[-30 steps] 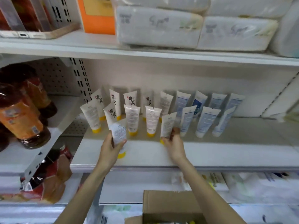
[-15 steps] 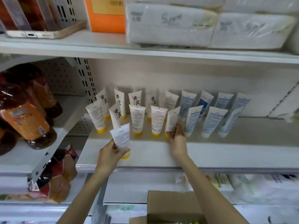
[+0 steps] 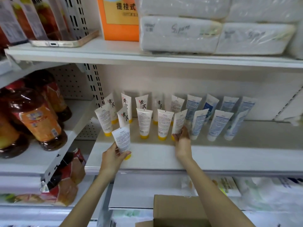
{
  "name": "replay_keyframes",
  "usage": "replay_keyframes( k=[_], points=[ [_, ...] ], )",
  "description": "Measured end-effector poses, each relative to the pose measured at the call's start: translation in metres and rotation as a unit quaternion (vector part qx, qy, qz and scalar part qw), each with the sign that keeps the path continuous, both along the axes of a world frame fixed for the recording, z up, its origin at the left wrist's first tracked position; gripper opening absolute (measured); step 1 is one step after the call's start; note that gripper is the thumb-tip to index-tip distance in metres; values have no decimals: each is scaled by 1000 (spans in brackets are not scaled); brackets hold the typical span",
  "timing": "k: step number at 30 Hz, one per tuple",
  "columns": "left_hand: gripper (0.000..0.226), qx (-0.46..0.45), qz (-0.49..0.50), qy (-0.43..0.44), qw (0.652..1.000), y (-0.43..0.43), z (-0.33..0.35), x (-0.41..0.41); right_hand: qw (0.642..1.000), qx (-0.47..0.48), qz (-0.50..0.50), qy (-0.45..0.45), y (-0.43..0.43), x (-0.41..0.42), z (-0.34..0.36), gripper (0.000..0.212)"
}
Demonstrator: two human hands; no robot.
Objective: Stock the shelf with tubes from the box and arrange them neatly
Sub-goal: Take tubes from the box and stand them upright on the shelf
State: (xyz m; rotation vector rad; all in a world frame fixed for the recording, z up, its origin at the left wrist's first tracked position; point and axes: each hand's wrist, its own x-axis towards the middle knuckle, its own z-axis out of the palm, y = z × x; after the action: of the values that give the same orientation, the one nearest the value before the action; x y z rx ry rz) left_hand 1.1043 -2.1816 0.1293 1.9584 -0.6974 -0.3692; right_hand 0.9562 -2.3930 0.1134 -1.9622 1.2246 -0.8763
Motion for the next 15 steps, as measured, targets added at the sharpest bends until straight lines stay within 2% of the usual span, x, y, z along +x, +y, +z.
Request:
replay_keyframes(
  k=[2, 4, 9, 12, 15],
  points=[
    [40, 3, 8, -2, 1000, 4, 2, 7, 997, 61, 36, -26, 7, -5, 3, 36],
    [40, 9, 6, -6, 1000, 7, 3, 13, 997, 70, 28, 2, 8, -10, 3, 47],
    [40, 9, 31, -19, 999, 16, 5, 24, 994, 103, 23, -6, 13, -22, 5, 38],
    [43, 19, 42, -26, 999, 22, 7, 33, 996, 83, 21, 30, 25, -27, 5, 40],
    [44, 28, 51, -27, 998, 25, 7, 42, 997, 71, 17, 12, 40, -29, 6, 35]
  ],
)
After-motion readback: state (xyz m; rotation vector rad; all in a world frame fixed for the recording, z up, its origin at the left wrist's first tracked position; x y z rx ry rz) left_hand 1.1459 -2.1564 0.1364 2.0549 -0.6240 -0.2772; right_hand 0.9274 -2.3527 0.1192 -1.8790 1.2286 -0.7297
